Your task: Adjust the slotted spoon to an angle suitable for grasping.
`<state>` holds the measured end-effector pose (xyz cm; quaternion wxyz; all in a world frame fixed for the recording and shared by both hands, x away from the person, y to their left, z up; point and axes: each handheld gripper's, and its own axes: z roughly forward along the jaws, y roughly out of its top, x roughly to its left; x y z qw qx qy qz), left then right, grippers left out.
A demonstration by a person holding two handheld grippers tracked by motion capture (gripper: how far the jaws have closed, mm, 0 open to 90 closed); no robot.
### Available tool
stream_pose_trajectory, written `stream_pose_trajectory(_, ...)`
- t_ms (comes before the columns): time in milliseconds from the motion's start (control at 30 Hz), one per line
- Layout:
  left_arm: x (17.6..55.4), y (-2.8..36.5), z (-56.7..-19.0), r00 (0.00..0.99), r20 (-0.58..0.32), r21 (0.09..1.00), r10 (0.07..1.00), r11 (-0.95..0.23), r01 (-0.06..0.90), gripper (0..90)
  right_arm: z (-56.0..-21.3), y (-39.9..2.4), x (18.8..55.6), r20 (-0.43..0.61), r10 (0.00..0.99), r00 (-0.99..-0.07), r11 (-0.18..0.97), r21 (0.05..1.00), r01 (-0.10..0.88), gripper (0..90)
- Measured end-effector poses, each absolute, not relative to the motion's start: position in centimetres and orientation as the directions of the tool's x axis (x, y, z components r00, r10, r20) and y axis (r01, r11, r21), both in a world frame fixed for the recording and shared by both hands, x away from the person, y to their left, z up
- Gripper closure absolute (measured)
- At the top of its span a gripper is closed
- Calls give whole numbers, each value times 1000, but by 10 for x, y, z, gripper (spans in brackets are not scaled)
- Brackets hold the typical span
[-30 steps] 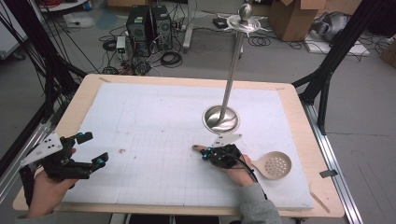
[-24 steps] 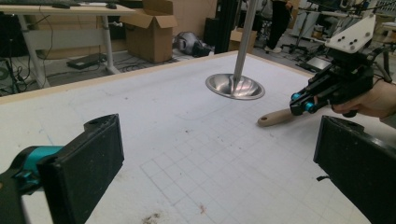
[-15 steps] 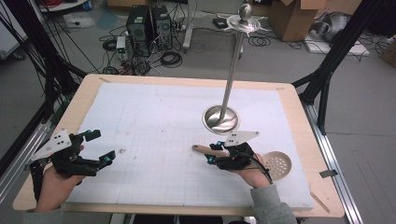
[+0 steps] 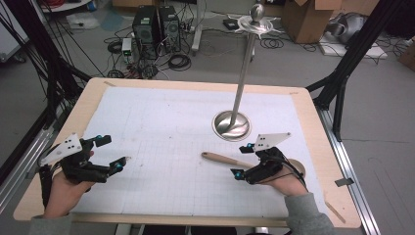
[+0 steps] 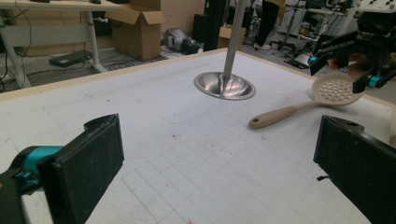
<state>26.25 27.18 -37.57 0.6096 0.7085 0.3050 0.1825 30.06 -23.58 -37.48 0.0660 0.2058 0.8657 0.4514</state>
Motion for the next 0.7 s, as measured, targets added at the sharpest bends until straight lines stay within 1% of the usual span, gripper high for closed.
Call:
stream_pose_trajectory(300, 266, 268, -377, 754, -117, 974, 647, -75, 215, 20, -371, -252, 301, 27, 397, -918, 584, 764, 275, 148)
stream_pose_trajectory(700, 266, 266, -379, 754, -117, 972, 646, -82, 221, 20, -375, -274, 311, 34, 385, -922, 630, 720, 290, 153)
